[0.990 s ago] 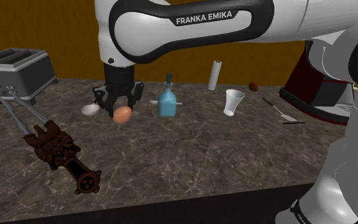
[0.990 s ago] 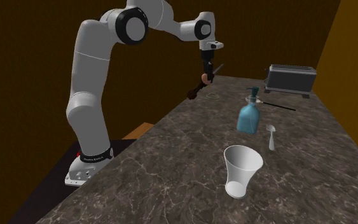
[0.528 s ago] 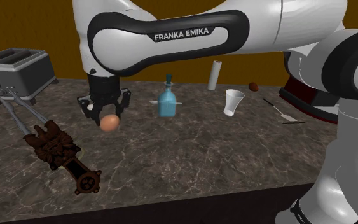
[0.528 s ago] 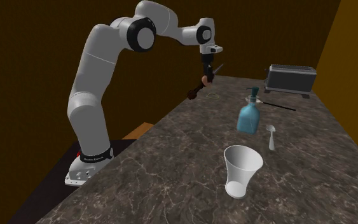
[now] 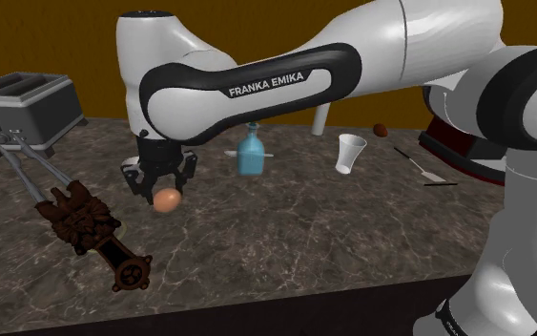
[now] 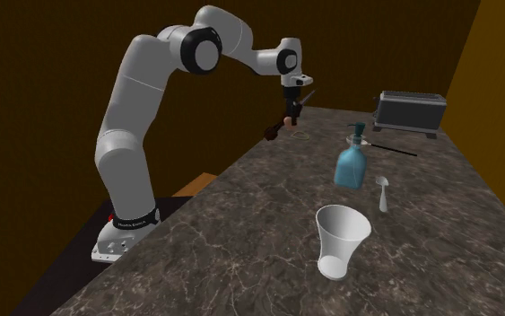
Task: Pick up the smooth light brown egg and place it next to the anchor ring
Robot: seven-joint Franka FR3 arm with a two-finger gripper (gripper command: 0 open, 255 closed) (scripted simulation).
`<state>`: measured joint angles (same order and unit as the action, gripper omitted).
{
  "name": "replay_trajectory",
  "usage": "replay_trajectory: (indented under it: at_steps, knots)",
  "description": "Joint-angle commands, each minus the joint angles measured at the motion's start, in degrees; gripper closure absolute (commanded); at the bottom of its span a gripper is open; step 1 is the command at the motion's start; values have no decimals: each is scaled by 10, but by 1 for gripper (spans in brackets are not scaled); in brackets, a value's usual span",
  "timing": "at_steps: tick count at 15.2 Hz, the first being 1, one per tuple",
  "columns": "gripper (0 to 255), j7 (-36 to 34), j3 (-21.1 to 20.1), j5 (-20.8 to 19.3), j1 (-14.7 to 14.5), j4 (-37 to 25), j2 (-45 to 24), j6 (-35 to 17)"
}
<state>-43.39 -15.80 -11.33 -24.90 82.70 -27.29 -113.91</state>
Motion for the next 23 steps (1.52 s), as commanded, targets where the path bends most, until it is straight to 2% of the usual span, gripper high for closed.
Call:
replay_trajectory:
  at_steps: [1,16,23]
  knots:
    - [255,-2,1,-1,0,13,-2,-15]
    - [255,-17,9,-18,-1,72,-39,-110]
    - [255,-17,10,-18,-1,73,-41,-113]
